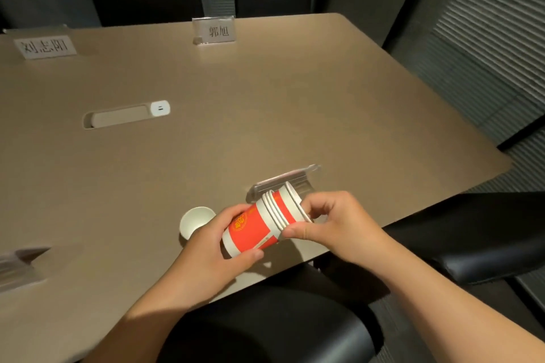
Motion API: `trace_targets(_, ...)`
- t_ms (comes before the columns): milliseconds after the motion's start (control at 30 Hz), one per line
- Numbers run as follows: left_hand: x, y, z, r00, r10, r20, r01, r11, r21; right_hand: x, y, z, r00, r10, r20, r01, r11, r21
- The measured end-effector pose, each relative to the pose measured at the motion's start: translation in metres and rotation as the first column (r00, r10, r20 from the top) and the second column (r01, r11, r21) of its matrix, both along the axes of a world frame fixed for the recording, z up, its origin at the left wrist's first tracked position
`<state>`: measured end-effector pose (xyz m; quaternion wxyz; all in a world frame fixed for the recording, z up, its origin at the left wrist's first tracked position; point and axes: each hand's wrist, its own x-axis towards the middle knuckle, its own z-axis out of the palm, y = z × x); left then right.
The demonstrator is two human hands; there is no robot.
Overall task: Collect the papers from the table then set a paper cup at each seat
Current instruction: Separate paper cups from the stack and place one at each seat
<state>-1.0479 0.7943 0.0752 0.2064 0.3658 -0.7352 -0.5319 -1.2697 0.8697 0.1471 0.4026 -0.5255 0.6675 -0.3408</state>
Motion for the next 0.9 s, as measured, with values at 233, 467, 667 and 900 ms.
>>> trace_targets(233, -0.120, 0.025, -0.022, 0.973, 0.232, 0.005, -0.232, 0.970, 0.068, -0.172, -0.016, -0.006, 1.000, 0.010, -0.020, -0.013, 0.989, -0.147)
trace_targets(467, -0.193, 0.053, -0.018, 0.913, 0.407, 0.041, -0.408, 0.903, 0.132, -0.273, -0.043, -0.077, 0.656, 0.186, -0.732, -0.263, 0.965, 0.010)
trace_targets(667, -0.221, 0.070, -0.014, 0.906, 0.419, 0.053, -0.423, 0.896, 0.137, -0.286, -0.056, -0.139, 0.449, 0.359, -0.818, -0.287, 0.925, 0.249)
trace_targets(900, -0.230, 0.096, -0.001, 0.905, 0.426, 0.019, -0.426, 0.901, 0.088, -0.297, -0.038, -0.099, 0.480, 0.407, -0.777, -0.369, 0.897, 0.242)
